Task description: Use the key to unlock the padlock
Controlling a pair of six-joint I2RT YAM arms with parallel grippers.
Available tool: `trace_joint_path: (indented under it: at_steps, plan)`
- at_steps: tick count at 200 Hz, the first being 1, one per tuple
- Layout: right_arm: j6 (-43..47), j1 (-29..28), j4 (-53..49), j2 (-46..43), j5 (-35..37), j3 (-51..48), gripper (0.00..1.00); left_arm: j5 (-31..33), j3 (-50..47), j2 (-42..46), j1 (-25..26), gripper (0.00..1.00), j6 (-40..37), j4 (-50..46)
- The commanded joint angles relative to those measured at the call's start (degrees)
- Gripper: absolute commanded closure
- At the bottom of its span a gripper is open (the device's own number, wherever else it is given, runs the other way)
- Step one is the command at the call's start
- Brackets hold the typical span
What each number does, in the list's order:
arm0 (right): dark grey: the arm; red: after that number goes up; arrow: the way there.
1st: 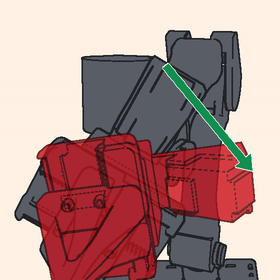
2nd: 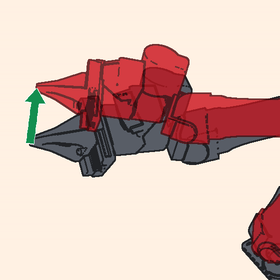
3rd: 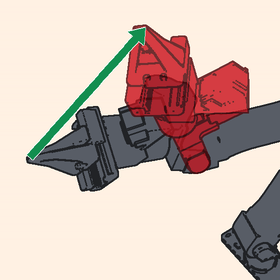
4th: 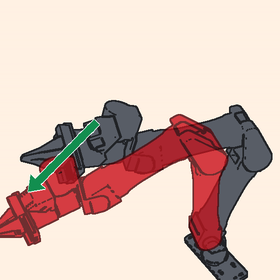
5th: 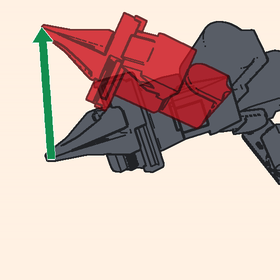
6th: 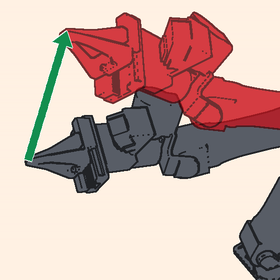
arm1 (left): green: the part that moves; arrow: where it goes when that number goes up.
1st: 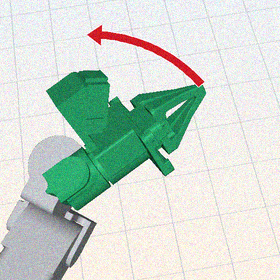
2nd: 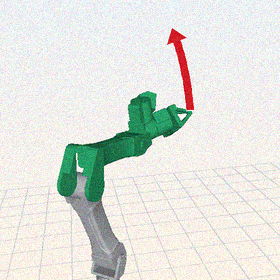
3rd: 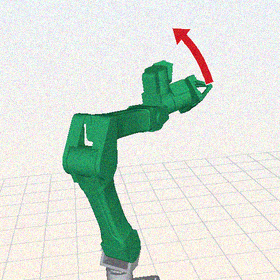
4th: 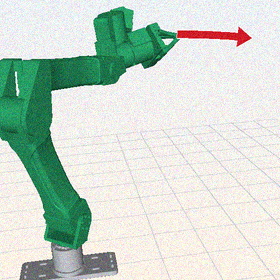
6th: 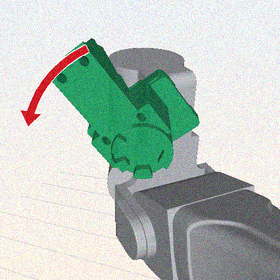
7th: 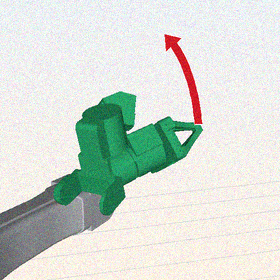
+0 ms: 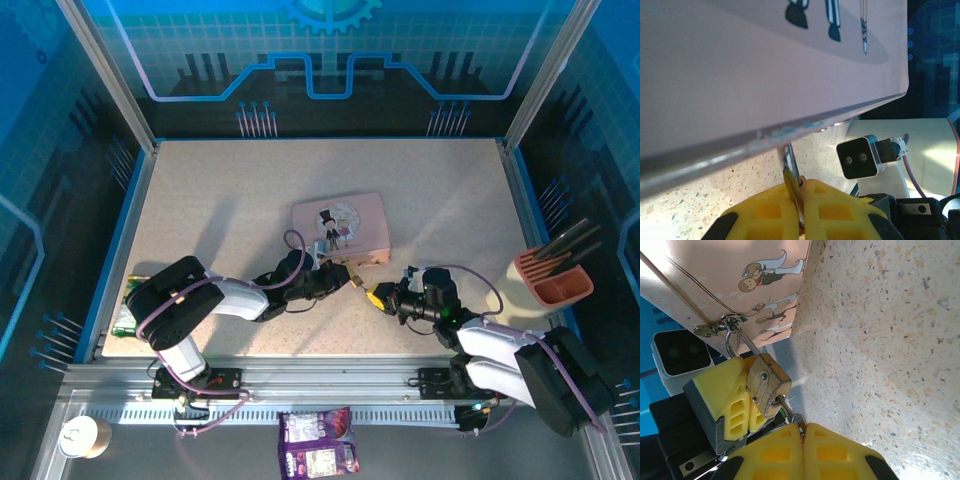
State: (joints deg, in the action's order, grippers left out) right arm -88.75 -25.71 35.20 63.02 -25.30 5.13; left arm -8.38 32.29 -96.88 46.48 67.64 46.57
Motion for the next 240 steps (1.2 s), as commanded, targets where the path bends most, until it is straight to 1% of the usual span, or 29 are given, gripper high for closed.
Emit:
trace_joint_path:
  at_steps: [1, 58, 144, 240]
  plan:
    - [-0.6, -0.1, 2.1, 0.6, 1.3, 0.9, 1.00, -3.3, 1.3, 3.2, 1.4, 1.00, 2.4, 6.9]
    - [-1.1, -0.4, 2.3, 1.0, 1.5, 1.6, 1.00, -3.2, 2.0, 3.0, 1.9, 1.00, 2.8, 6.5]
    - [-0.8, -1.5, 1.8, 0.8, 2.0, 2.9, 1.00, -2.5, 2.3, 4.3, 2.5, 1.00, 1.4, 3.8]
    - [-1.3, -2.2, 6.2, 4.2, 1.7, 3.1, 1.00, -2.8, 3.6, 2.7, 3.2, 1.00, 1.0, 3.2]
